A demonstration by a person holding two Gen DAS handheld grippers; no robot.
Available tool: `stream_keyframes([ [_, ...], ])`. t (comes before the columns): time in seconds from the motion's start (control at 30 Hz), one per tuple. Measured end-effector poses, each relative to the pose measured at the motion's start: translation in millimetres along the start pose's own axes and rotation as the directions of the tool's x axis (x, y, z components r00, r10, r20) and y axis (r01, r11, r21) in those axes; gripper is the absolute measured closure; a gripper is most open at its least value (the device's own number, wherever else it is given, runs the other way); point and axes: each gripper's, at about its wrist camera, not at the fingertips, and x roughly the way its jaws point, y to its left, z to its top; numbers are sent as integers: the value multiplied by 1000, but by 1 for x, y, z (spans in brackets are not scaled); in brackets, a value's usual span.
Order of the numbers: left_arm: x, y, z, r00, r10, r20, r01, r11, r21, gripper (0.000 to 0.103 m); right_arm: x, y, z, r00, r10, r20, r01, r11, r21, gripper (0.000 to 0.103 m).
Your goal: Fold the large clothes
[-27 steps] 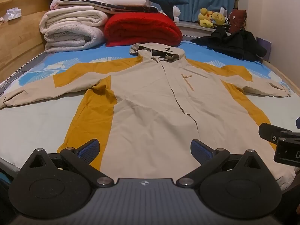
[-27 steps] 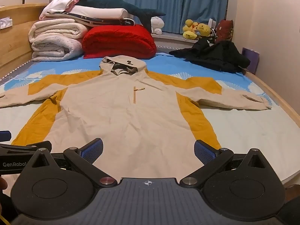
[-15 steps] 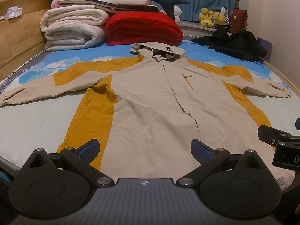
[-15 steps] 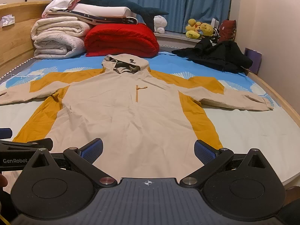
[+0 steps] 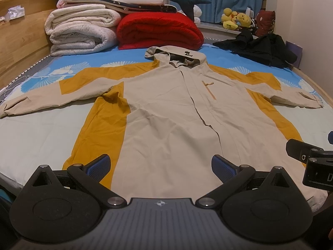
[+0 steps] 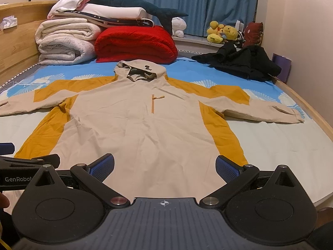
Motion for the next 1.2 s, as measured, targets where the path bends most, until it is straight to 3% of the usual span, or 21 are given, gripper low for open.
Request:
stream_keyframes([
  [0.6,2,1,1,1000,-6,9,6,1000,-12,0,-1,3,0,1000,2,1,-2,1000,-7,1],
  [0.73,-1,1,4,999,-29,28,30,999,-35,0,-1,3,0,1000,1,3,-1,1000,-4,1],
  [0.9,-13,3,12,987,-106,122,119,988,-101,0,-2,1,1,1000,1,13,-1,1000,14,1],
  [1.03,-22,3,11,985,-132,107,136,990,-31,0,-3,-2,4,1000,7,21,-7,999,33,1],
  [1.1,-26,4,13,989,-136,63,137,991,-7,0,-4,-5,5,1000,7,29,-8,999,39,1],
  [1.2,-37,6,27,988,-107,113,106,994,16,0,-5,-7,8,999,-2,43,0,999,46,1],
])
